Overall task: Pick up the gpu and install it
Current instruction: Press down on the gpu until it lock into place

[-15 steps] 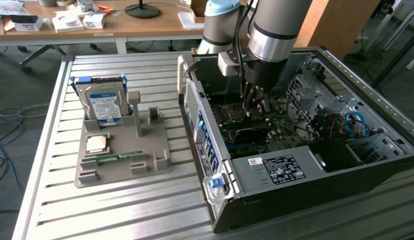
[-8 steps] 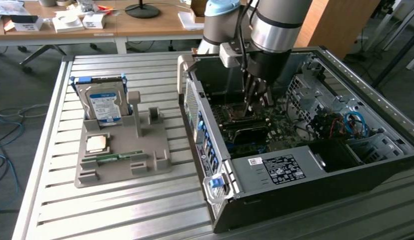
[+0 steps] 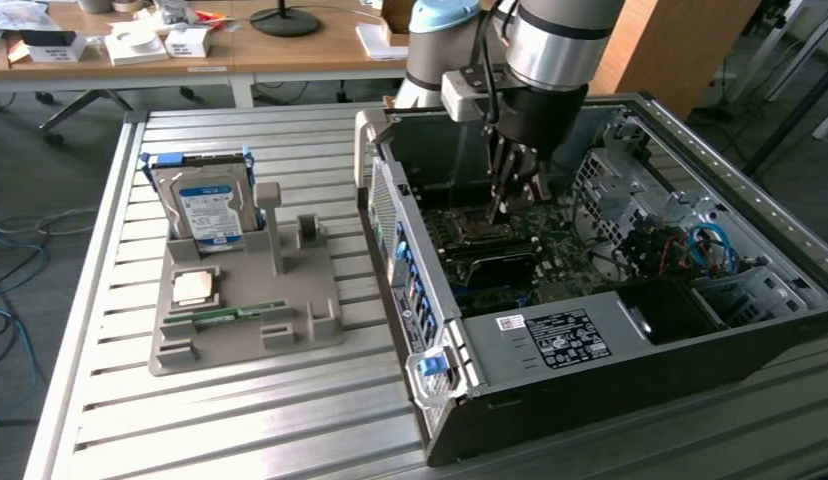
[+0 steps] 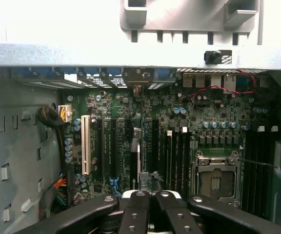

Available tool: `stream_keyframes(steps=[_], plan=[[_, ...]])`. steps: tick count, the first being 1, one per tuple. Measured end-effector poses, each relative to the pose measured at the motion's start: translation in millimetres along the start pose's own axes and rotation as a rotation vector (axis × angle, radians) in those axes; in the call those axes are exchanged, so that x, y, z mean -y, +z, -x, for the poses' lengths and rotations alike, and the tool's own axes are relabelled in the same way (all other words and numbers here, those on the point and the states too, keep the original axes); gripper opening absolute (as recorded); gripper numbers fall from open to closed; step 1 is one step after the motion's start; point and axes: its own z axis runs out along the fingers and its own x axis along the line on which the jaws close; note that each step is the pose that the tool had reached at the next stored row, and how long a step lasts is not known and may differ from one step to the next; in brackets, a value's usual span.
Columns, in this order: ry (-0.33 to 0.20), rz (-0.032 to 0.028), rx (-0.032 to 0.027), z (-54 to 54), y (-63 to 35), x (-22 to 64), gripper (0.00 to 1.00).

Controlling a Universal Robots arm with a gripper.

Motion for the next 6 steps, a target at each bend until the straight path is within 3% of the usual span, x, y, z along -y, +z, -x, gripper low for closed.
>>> stream_keyframes(steps=[6], plan=[[0.000,0.0001,-0.0002,0.0,-0.2,0.0,0.11]])
